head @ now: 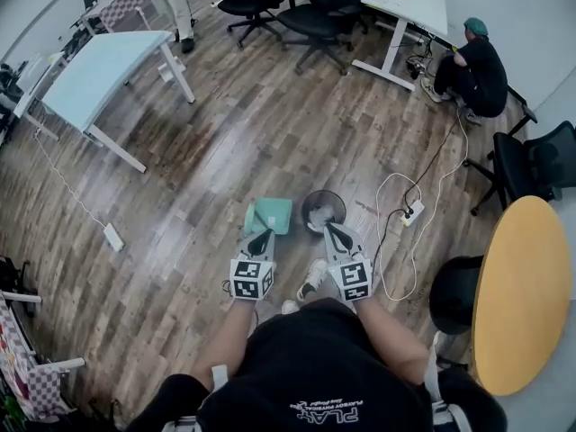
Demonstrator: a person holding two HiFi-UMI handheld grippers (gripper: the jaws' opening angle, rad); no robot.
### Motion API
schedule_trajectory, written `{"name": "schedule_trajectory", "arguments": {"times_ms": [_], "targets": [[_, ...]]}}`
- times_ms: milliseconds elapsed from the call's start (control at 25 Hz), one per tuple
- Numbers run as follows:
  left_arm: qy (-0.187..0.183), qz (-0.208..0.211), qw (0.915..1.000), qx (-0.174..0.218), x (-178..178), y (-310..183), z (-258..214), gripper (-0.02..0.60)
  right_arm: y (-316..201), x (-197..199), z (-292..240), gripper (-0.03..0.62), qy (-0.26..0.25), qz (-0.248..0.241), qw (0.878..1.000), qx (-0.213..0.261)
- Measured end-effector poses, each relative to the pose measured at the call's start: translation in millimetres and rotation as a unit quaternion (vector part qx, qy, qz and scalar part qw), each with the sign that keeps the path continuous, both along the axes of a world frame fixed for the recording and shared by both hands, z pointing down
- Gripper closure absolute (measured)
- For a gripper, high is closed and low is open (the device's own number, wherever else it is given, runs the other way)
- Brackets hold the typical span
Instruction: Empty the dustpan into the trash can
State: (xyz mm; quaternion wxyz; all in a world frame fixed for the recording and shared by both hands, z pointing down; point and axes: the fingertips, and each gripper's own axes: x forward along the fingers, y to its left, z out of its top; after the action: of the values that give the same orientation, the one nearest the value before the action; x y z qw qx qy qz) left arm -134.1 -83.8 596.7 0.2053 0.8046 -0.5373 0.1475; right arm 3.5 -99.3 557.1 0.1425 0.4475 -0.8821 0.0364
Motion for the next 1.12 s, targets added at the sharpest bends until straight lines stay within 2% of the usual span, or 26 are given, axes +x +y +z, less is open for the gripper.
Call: {"name": "schedule_trajectory", "arguments": {"times_ms": [160,400,800,920,1120], "targets": [[-0.007,0.003,0.9999,0.011,11.1,12.4,-6.4,0.558,18.0,3.7,-10.9,0.571,0.002,-0.010,1.000,0.012],[-0.010,0.015,0.9995,0.026,24.4,24.9,-13.5,0.557,34.1,4.1,-19.1,0.571,0.032,-0.031,0.998,0.038],[-0.030,0.036,0.9978,0.047,37.2,35.7,-26.6,0.557,39.0,19.3,-26.1,0.571,0.034,-0.003,0.998,0.055],[-0.037,0.043,0.9973,0.047,36.1,39.0,-24.2,0.557,37.8,20.2,-22.3,0.571,0.015,0.015,0.999,0.043],[-0.037,0.038,0.9970,0.056,29.0,39.2,-29.8,0.557,29.2,22.3,-49.2,0.571,-0.057,0.050,0.996,0.038]]}}
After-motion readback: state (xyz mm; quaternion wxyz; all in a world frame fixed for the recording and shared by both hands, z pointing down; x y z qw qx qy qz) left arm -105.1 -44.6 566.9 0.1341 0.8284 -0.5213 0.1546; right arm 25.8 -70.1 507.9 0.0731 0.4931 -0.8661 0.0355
